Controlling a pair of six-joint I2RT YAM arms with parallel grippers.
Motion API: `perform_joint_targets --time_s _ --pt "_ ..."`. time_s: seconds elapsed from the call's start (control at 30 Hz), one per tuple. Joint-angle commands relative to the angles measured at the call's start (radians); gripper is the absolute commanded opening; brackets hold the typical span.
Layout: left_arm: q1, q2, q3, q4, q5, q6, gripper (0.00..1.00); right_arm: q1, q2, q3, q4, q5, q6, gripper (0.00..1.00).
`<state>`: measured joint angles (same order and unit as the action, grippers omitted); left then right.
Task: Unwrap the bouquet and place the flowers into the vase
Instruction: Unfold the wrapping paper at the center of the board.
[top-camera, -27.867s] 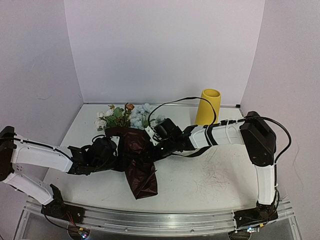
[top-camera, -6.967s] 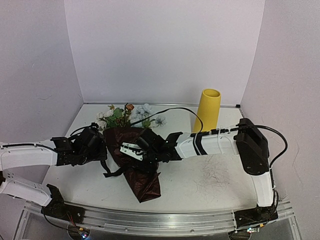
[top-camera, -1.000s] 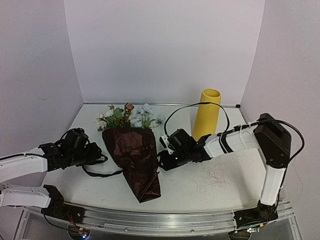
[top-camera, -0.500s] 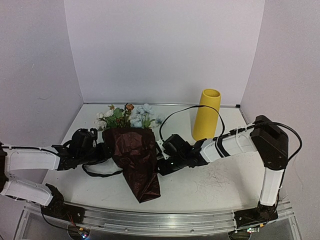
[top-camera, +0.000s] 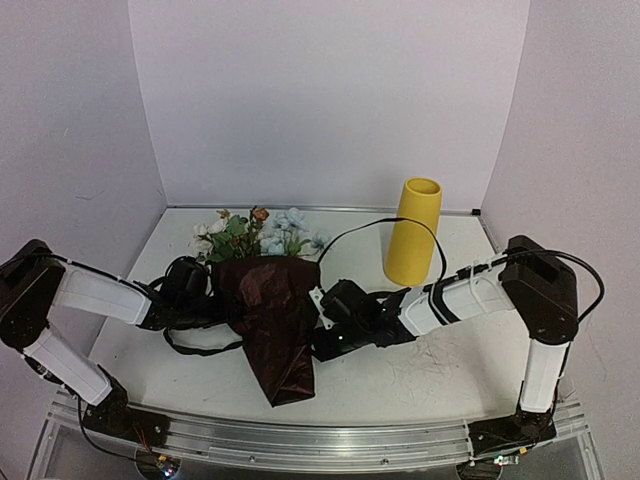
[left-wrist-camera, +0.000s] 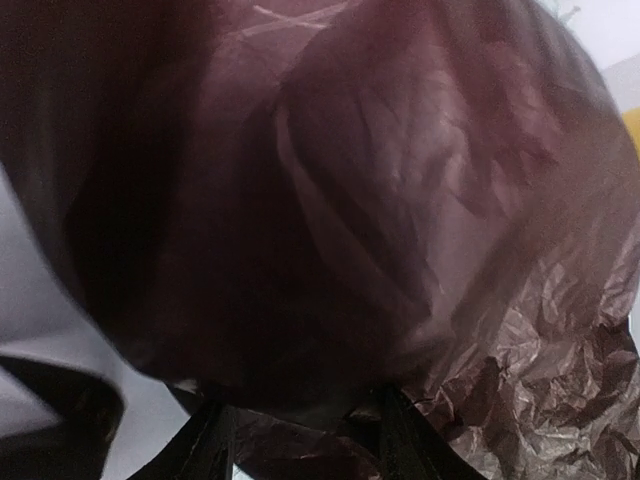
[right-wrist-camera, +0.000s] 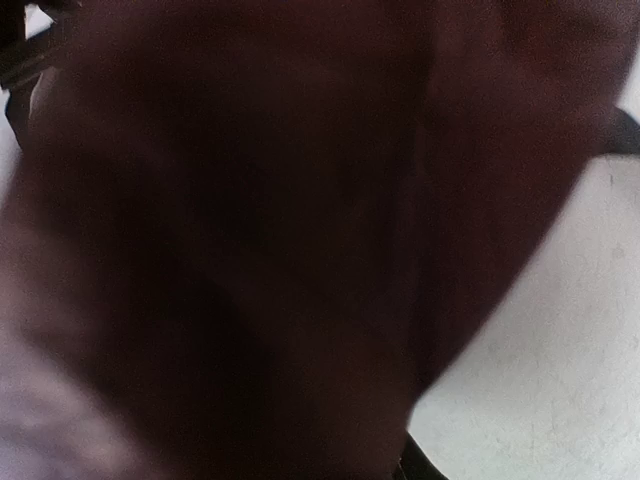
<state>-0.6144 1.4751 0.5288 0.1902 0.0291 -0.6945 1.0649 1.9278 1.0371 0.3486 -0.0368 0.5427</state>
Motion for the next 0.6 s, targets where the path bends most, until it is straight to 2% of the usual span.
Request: perform_joint_targets --time_s 0.0,0.2,0.37,0.57 --pt "0.004 0.065 0.080 0.127 0.123 0.082 0.50 0.006 -0.082 -0.052 -0.005 0.036 0.023 0.32" --pt "0.002 0.123 0.115 0.226 0.226 0.105 0.50 0.006 -0.150 -0.099 -0.009 0.099 0.031 0.33" --pt "-0.002 0.241 0.196 0.278 0.339 0.131 0.50 0.006 -0.179 -0.096 -0.023 0.110 0.022 0.34" --pt "-0.034 0.331 0.286 0.299 0.371 0.171 0.51 0.006 -0.223 -0.113 -0.051 0.128 0.035 0.35"
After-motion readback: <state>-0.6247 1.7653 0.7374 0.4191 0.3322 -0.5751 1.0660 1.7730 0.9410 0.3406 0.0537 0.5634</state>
